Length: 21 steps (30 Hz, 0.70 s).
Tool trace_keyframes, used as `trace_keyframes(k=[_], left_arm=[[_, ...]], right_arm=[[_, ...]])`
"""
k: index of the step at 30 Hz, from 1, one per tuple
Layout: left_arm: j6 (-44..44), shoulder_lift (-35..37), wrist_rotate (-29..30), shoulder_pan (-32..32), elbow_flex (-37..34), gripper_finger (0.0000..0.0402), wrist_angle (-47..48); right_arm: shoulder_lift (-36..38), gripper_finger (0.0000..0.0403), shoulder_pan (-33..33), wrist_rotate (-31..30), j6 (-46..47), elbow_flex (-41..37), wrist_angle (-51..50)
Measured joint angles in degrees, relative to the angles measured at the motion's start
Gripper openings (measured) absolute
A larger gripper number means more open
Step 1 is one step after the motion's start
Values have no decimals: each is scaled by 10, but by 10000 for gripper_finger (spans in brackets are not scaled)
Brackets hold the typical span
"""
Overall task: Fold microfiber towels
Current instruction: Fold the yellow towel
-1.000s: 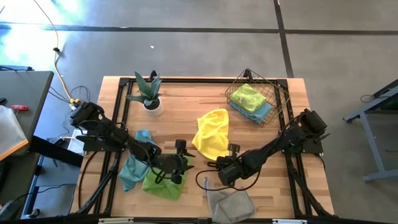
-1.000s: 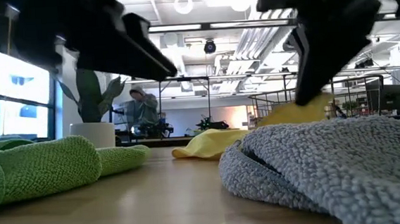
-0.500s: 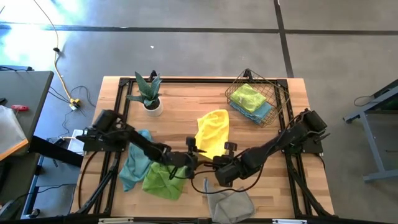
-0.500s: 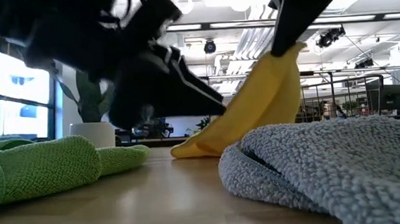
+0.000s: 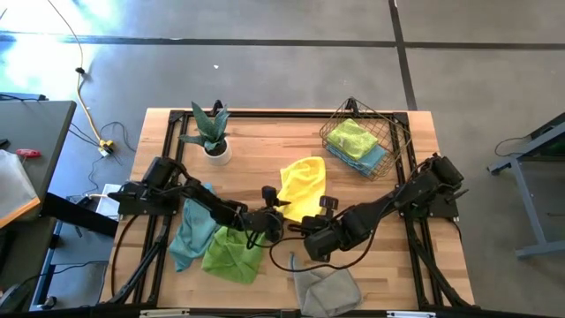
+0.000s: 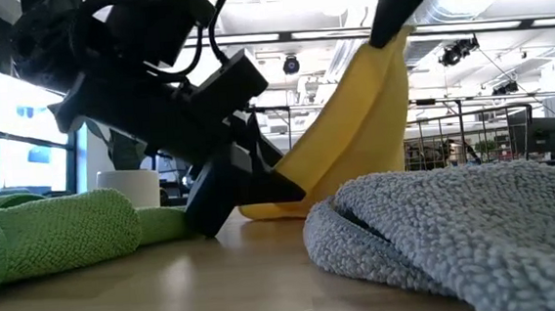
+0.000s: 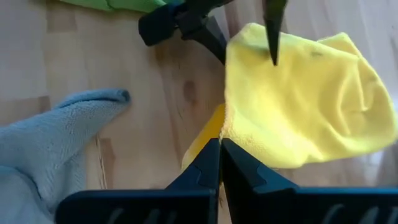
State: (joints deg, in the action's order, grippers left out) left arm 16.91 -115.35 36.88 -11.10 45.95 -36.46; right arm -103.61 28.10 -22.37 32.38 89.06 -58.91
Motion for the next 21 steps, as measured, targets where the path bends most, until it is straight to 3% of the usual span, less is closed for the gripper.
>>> trace_keyframes(k=[5, 14, 21], left_arm=[[1, 1, 5, 0, 0, 197, 4], [38, 32, 77, 2, -3, 196, 59], [8, 47, 96, 12, -3, 160, 102]], right_arm=[[0, 0, 0, -14, 10, 36, -69], [0, 0, 0, -48, 12, 87, -164], [0, 0, -2, -73, 12, 106, -207]])
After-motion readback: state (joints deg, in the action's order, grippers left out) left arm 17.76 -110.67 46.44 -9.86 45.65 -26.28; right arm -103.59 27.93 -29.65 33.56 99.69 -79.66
